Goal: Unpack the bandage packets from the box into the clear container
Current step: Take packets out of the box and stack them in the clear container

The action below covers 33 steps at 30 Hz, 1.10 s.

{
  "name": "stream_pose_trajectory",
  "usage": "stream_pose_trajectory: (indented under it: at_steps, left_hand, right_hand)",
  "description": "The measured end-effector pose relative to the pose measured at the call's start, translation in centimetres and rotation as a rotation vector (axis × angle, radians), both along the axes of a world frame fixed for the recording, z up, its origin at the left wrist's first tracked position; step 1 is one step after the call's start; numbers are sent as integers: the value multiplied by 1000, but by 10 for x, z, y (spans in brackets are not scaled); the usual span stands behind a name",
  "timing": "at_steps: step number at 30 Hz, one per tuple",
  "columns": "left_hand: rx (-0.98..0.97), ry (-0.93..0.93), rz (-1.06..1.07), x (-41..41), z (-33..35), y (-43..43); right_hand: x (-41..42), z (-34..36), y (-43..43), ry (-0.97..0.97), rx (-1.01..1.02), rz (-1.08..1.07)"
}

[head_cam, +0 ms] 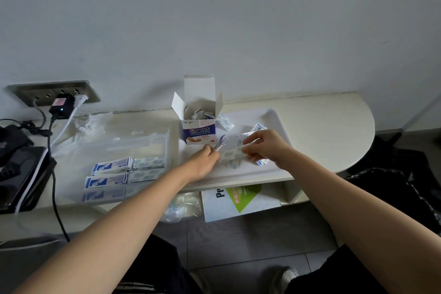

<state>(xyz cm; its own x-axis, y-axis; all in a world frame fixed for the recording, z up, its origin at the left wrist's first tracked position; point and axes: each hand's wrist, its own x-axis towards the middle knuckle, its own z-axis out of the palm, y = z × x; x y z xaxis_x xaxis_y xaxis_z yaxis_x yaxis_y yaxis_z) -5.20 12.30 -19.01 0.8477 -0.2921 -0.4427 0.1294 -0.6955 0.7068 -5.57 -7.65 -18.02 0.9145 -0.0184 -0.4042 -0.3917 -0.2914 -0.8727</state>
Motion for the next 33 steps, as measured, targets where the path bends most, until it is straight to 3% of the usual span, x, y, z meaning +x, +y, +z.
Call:
stream_pose_trajectory:
  at_steps: [4,7,10,13,17,22,27,33]
  left_hand:
    - [197,-96,-129,0,1,5]
    - [287,-172,-222,0,-4,9]
    - [401,-364,-280,-2,-7,10]
    - [466,-555,-361,-7,-5,11]
    - [468,-673,-360,-9,-3,17]
    - [441,-583,-215,-10,0,25]
    - [489,-531,-162,-12,1,24]
    - [385,-410,-106,-13,0,16]
  right_hand:
    - [2,-6,-2,-75,-180,-57]
    - [0,0,7,-244,-265,-76]
    - [-3,8,22,-244,-146,91]
    - [-4,6,35,-233,-234,274]
    - [-3,-3,42,-317,-310,210]
    - [-9,-11,46,-377,-342,127]
    - [-14,-21,46,-307,-358,217]
    - [-13,-23,41,-274,-416,309]
